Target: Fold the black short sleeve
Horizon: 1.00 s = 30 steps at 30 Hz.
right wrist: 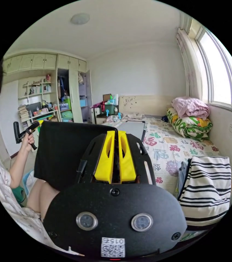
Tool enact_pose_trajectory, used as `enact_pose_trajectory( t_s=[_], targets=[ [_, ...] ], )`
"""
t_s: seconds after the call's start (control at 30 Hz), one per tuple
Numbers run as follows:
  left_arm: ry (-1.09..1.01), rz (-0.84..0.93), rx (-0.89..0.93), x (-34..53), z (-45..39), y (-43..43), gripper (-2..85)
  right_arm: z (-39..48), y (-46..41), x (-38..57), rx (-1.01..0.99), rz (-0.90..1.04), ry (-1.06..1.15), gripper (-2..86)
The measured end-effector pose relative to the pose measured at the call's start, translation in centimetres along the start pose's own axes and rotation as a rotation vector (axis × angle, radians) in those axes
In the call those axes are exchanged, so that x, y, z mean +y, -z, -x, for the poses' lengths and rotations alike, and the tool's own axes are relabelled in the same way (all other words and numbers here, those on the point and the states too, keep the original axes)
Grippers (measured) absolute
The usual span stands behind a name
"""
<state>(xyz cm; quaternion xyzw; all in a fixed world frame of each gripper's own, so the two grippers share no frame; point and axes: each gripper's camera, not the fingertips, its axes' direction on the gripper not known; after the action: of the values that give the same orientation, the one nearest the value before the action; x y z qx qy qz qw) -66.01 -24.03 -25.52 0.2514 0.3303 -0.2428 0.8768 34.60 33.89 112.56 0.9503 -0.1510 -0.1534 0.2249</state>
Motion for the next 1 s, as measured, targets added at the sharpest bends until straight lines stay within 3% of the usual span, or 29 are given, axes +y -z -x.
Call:
enact_pose_trajectory(
  t_s=[0.2, 0.27, 0.4, 0.6, 0.7, 0.9, 1.0],
  targets=[
    [-0.005, 0.214, -0.199, 8.5, 5.2, -21.8, 1.9, -5.5, -21.1, -2.8, 0.131, 0.274, -0.148, 5.4],
    [0.050, 0.326, -0.209, 11.5, 7.3, -26.7, 3.8, -8.4, -26.0, -2.8, 0.108, 0.460, -0.250, 7.3],
    [0.065, 0.439, -0.129, 17.0, 9.4, -27.0, 9.3, -9.6, -22.0, -1.2, -0.069, 0.472, -0.202, 9.1],
    [0.256, 0.734, -0.006, 25.8, 13.8, -22.7, 11.1, -15.3, -15.1, 5.3, -0.144, 0.656, -0.427, 11.5],
    [0.260, 0.667, 0.025, 25.4, 13.7, -22.1, 10.0, -16.7, -13.3, 6.9, -0.162, 0.707, -0.519, 12.6],
    [0.284, 0.981, 0.222, 27.5, 13.1, -30.1, 9.7, -17.4, -10.9, 3.7, -0.167, 0.685, -0.529, 11.9],
    [0.270, 1.065, 0.217, 28.8, 12.5, -33.2, 9.4, -17.5, -10.0, 2.2, -0.201, 0.737, -0.507, 10.0]
  ],
)
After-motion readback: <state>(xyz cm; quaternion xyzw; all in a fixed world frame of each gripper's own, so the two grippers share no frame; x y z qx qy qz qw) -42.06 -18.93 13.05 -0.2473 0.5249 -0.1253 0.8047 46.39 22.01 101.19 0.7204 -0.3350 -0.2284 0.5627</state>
